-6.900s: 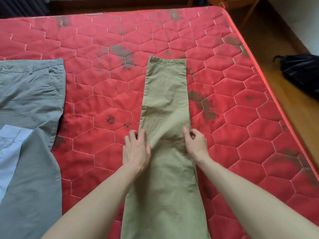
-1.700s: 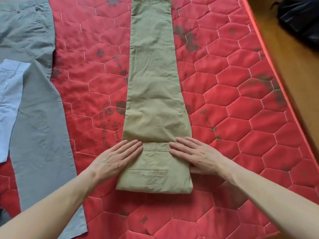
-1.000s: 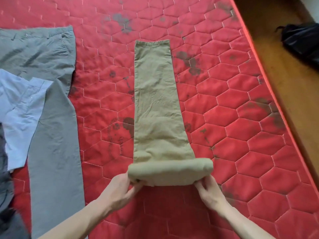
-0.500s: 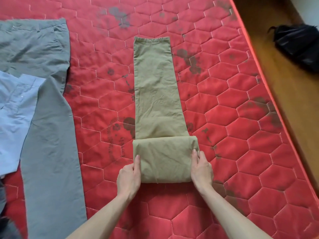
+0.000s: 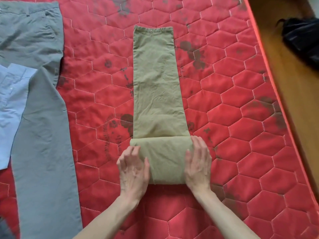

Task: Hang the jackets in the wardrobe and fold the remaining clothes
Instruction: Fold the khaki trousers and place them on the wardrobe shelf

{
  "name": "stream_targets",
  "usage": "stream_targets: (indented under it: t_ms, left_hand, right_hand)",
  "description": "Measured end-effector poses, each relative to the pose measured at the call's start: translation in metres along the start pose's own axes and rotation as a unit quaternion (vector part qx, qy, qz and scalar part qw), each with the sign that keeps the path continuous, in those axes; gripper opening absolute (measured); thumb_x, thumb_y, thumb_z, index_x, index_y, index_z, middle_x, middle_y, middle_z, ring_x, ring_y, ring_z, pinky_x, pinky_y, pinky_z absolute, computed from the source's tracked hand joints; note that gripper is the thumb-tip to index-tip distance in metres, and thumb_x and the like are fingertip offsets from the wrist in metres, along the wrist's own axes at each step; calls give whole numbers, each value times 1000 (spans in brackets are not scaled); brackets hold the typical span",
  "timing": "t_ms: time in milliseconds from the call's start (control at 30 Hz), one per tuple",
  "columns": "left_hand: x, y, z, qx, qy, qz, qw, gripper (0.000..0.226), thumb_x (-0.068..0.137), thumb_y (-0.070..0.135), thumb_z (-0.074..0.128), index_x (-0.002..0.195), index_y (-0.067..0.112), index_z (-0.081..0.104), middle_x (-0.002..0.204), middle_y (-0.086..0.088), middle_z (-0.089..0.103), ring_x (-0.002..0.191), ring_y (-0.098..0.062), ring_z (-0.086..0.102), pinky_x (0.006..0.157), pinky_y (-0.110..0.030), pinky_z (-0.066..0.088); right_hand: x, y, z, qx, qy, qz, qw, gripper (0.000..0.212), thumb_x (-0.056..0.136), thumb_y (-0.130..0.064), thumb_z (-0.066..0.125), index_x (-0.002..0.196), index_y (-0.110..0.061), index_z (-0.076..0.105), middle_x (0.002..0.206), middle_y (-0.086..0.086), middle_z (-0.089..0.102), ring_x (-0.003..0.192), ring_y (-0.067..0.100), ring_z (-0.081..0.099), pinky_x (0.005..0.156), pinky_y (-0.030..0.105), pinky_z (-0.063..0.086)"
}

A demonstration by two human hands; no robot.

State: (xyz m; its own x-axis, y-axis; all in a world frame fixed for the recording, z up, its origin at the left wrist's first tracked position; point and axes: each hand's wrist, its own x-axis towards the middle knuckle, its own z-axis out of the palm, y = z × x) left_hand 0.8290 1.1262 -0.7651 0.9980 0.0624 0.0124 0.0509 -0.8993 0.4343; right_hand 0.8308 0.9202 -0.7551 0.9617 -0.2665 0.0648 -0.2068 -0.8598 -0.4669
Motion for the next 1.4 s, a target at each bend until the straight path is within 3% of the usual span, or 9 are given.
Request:
stream_targets:
  t_ms: [67,133,267,467,733,867,1067,1267,1400]
  left_hand:
    - [9,7,6,16,-33,137,990,54,99,28,50,150,9,47,153,-15,43,142,-34,40,119,-48,31]
    - [18,7,15,48,-77,180,979,58,103,31,46,157,11,41,165,-14,32,155,-32,26,123,-54,26]
    - [31,-12,27,83,-127,172,973,66,103,41,44,162,17,29,171,-10,19,159,-30,13,123,-56,26]
    - [29,-29,38,37,-117,166,978,71,98,38,53,161,15,31,170,-14,20,158,-36,12,123,-58,26]
    - [31,-29,41,62,-130,168,975,75,96,40,49,162,14,26,171,-16,12,157,-44,4,122,-64,20]
    - [42,-43,20,104,-154,251,950,78,88,28,49,162,11,27,170,-17,15,157,-43,11,121,-63,24]
    - [79,-92,-11,188,-157,439,865,71,91,3,32,161,4,23,170,-14,19,156,-29,22,123,-50,32]
    - [86,-93,-8,191,-168,483,838,66,98,5,31,163,3,16,172,-13,13,158,-27,15,127,-46,24]
    - [84,-85,-11,157,-223,457,846,84,98,43,49,163,3,14,171,-15,11,159,-28,10,128,-44,15]
  right_hand:
    - [4,-14,11,-34,-52,-128,990,54,107,-34,38,156,-12,41,163,6,38,155,22,28,124,40,24]
    - [7,-16,26,-82,-98,-185,974,58,106,-41,40,159,-16,39,168,4,31,158,22,21,125,46,23]
    - [14,0,42,-134,-115,-145,974,63,104,-49,41,161,-21,35,170,3,24,159,22,16,125,49,22]
    - [22,40,43,-47,-92,-113,988,64,102,-44,44,159,-14,38,170,7,25,159,28,16,124,55,25]
    - [40,65,42,-22,-163,-213,963,70,103,-42,44,161,-6,28,171,16,15,159,34,11,123,57,27]
    - [60,82,14,-110,-220,-331,911,72,106,-53,36,164,-15,18,173,11,8,160,28,9,123,53,26]
    - [89,117,-26,-178,-259,-501,806,84,87,-15,51,164,-14,20,172,10,13,159,27,14,126,47,20]
    - [80,109,-9,-165,-219,-471,838,58,106,-6,29,163,-11,23,171,10,18,157,28,20,123,46,30]
    - [79,96,-7,-146,-235,-464,842,50,110,-1,19,159,-1,29,168,16,25,155,32,26,122,46,34]
